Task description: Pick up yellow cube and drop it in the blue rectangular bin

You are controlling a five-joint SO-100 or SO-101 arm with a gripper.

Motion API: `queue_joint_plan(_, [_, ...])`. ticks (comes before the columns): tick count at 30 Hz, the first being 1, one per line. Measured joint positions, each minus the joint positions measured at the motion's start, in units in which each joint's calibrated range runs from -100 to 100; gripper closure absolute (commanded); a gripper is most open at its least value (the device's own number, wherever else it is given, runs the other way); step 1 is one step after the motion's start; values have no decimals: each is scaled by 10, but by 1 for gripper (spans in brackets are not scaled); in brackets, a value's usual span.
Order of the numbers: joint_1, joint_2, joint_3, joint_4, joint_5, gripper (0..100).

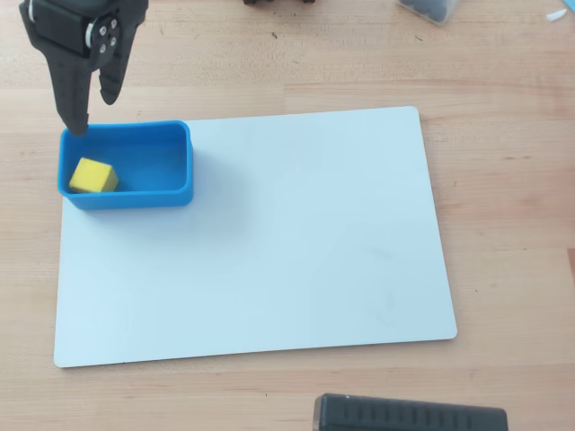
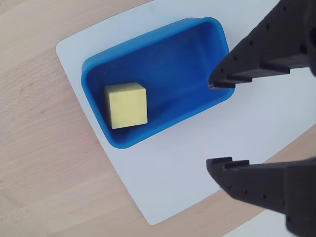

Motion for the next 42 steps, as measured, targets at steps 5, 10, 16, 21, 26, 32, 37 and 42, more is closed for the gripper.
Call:
queue_joint_plan(5, [-39, -6, 34, 0, 0, 97])
queue_joint_plan(10, [-107, -103, 130, -25, 0, 100])
queue_joint_plan(16, [-186, -300, 322, -94, 0, 100])
queue_joint_plan(21, [-218, -461, 477, -144, 0, 100])
queue_joint_plan(26, [-232, -591, 612, -190, 0, 100])
queue_joint_plan(32, [-244, -721, 733, -228, 0, 100])
queue_joint_plan(37, [-253, -820, 826, -238, 0, 100])
queue_joint_plan(42, [-253, -891, 883, -238, 0, 100])
